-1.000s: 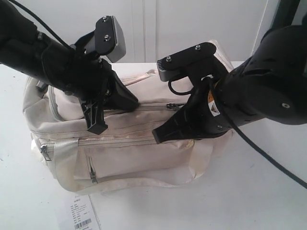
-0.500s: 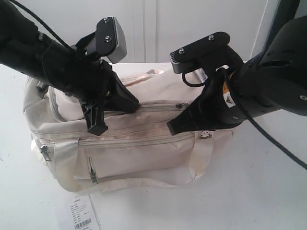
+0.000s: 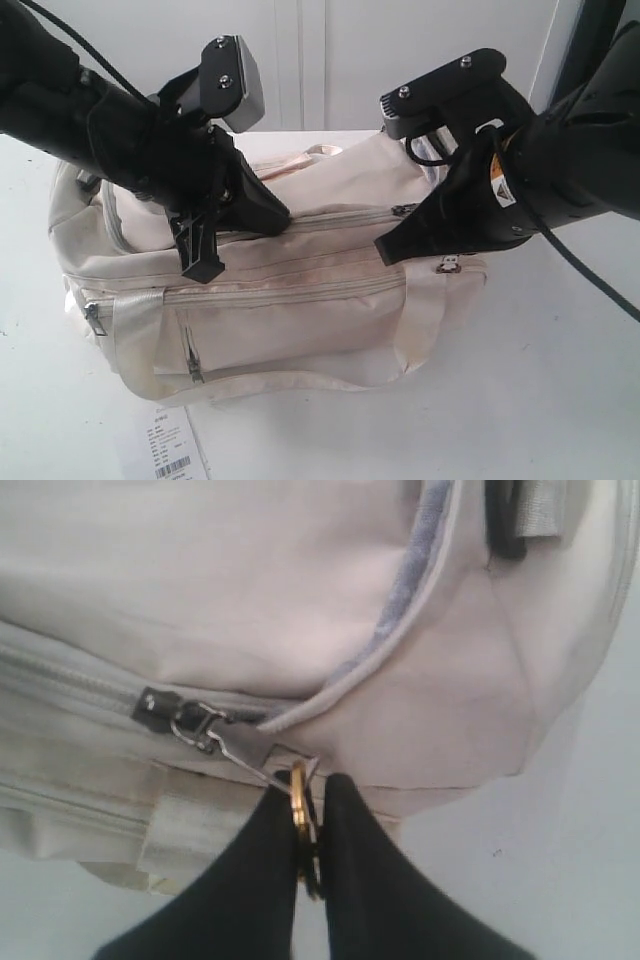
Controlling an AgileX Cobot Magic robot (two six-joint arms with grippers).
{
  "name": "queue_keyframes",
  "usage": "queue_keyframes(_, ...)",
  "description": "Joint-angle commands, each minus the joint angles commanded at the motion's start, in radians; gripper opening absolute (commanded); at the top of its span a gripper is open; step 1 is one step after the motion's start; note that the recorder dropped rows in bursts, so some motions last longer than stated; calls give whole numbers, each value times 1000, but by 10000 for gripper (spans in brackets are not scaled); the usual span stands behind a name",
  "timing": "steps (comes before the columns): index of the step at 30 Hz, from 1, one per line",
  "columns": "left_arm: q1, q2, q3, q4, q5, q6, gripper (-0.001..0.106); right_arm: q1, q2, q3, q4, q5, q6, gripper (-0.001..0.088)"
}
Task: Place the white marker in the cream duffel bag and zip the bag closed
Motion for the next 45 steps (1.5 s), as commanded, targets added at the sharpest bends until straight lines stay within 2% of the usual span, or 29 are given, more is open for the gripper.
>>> queue_keyframes(9, 0, 0, 0, 1, 4, 0, 0, -2, 0, -3, 10, 10, -72, 0)
queue_keyframes(16, 0, 0, 0, 1, 13, 0, 0, -13, 0, -44, 12, 33, -130, 0)
queue_keyframes(19, 0, 0, 0, 1, 13, 0, 0, -55, 0, -52, 39, 40, -224, 0)
queue_keyframes(28, 0, 0, 0, 7, 22, -67, 0, -61, 0, -52, 57, 47, -532, 0)
queue_keyframes(31, 0, 0, 0, 10, 25, -72, 0, -61, 0, -52, 53, 47, -581, 0)
queue_keyframes(40, 0, -11, 0, 17, 19, -116, 0, -61, 0, -156, 49, 74, -701, 0)
queue_keyframes(45, 0, -43, 0, 17, 12, -118, 0, -61, 0, -163, 36, 74, -779, 0)
